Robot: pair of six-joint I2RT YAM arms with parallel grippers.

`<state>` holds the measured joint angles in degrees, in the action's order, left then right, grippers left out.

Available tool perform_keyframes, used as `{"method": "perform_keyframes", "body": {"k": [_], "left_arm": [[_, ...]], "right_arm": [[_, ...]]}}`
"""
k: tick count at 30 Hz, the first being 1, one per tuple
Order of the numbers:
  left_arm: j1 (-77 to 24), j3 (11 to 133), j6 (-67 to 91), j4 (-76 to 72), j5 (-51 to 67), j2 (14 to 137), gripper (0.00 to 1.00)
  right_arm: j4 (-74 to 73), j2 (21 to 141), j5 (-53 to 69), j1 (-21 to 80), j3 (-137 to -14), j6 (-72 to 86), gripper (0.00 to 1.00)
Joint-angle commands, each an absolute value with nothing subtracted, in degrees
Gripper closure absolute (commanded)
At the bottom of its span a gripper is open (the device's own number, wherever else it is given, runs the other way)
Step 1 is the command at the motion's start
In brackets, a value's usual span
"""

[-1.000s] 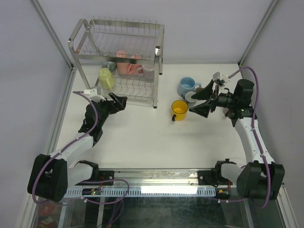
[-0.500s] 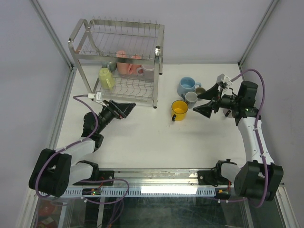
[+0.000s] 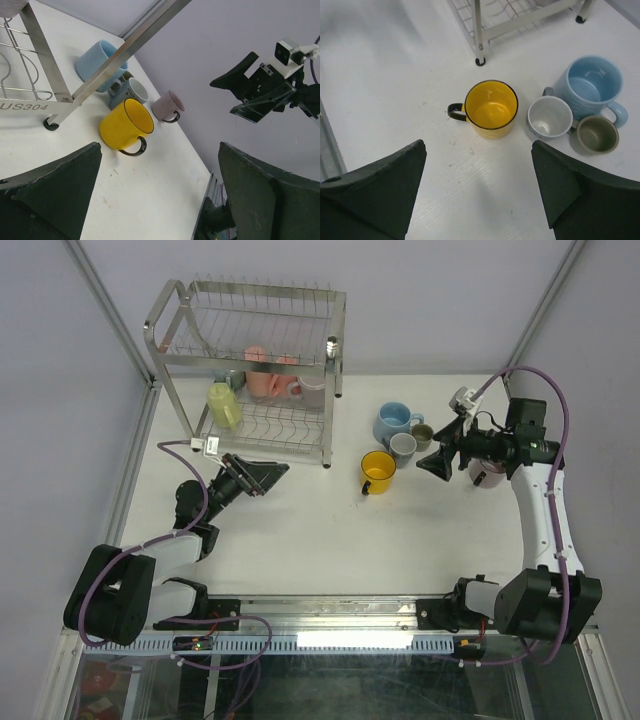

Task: Load the cups into the dish rack
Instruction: Turn the cup upside down in the dish rack.

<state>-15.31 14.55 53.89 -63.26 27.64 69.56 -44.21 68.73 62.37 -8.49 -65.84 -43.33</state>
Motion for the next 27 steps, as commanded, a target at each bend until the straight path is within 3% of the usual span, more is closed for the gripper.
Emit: {"method": "perform_keyframes", "body": {"k": [1, 16, 27], "left_arm": [[-15.03, 14.41, 54.28, -68.19, 30.42, 69.2, 0.02], [-15.05, 14.16, 53.5, -67.15, 30.76, 68.07, 0.01], [-15.03, 13.71, 53.1, -67.44, 30.68, 68.15, 0.01]], "right_arm": [[-49.5, 69.7, 51.69, -8.89, -69.86, -45.43, 0.1], [-41.62, 70.82, 22.9, -11.39, -69.09, -41.08, 0.01], [-38.47, 79.37, 18.17, -20.51, -72.71, -42.45, 0.01]]}}
